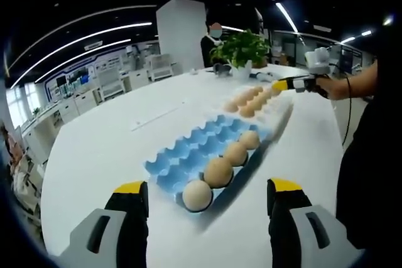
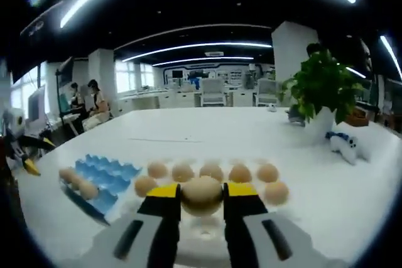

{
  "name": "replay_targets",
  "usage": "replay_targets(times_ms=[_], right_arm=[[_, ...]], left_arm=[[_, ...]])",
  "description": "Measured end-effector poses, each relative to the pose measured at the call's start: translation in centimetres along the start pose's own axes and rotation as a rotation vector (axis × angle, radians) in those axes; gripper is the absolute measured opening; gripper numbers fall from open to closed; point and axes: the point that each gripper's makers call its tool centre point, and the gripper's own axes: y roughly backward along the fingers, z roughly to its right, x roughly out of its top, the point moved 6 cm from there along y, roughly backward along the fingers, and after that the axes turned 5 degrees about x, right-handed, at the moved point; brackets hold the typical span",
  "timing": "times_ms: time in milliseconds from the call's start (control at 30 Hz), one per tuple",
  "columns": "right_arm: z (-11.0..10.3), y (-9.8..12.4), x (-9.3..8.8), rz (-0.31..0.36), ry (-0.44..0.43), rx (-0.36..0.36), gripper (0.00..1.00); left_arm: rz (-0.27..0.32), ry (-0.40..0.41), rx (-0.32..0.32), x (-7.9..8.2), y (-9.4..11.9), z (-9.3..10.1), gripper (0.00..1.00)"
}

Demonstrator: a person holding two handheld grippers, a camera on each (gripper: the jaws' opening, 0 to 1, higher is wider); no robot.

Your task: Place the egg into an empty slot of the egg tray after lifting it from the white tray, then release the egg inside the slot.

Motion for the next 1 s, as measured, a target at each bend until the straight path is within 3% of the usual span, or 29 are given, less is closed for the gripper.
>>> replay_targets(times_ms=[233, 433, 633, 1000], right_arm=[[-5.3, -1.8, -0.5, -0.035, 0.067, 0.202, 0.26], [-7.8, -3.0, -1.7, -0.072, 0.109, 0.296, 0.26], [-9.6, -4.0, -2.7, -0.100, 0.146, 0.353, 0.26], [-10.5, -5.2, -4.2, -0.153, 0.220, 0.393, 0.26]], left_arm=[[-0.002, -0.001, -0.009, 0.1, -0.2, 0.4, 0.77], [0.007, 0.010, -0.017, 0.4, -0.2, 0.4, 0.78], [0.005, 0.006, -0.015, 0.6, -0.1, 0.6, 0.82], [0.019, 0.027, -0.031, 1.0, 0.0, 1.0, 0.83]])
